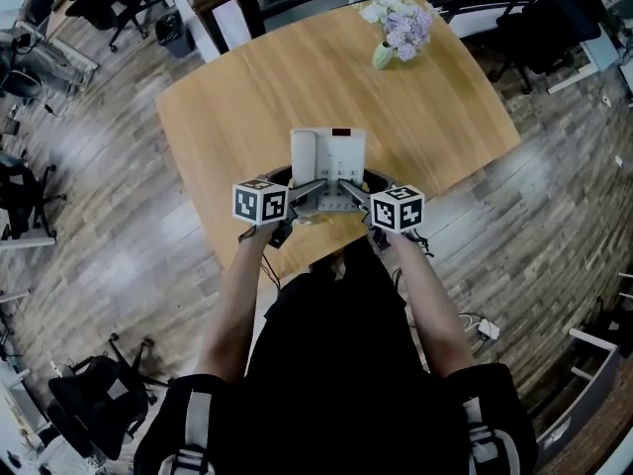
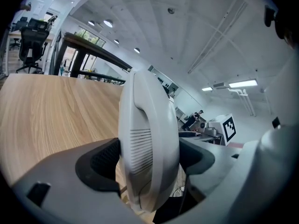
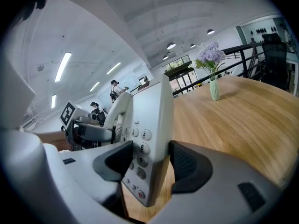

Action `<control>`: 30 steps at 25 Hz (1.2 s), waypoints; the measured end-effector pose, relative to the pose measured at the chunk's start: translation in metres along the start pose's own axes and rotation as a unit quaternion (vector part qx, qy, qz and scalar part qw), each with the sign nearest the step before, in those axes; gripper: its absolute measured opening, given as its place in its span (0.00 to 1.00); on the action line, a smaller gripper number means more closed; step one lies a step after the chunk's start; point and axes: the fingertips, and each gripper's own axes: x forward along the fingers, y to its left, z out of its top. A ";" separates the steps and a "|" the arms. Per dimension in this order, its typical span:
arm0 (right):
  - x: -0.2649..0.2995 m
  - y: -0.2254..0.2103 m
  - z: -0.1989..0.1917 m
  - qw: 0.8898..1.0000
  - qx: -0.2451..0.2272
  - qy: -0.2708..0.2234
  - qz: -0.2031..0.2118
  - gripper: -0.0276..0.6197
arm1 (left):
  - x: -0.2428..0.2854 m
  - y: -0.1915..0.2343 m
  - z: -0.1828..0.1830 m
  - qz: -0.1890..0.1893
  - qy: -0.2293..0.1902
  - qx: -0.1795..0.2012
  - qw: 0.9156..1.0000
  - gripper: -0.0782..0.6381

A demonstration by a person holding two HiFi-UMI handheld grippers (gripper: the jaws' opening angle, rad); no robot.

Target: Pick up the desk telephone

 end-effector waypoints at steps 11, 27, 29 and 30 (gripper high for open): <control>-0.006 0.005 -0.003 1.000 -0.003 -0.006 -0.004 0.45 | -0.004 -0.005 -0.004 0.001 0.002 0.011 1.000 0.66; -0.004 0.001 -0.005 1.000 0.004 -0.001 -0.005 0.45 | 0.000 -0.004 -0.005 -0.001 0.009 0.009 1.000 0.65; -0.003 0.001 -0.005 1.000 0.006 -0.001 -0.004 0.45 | 0.000 -0.002 -0.004 0.001 0.009 0.008 1.000 0.65; -0.002 0.001 -0.005 1.000 0.007 0.000 -0.004 0.45 | 0.000 -0.002 -0.004 0.001 0.009 0.008 1.000 0.65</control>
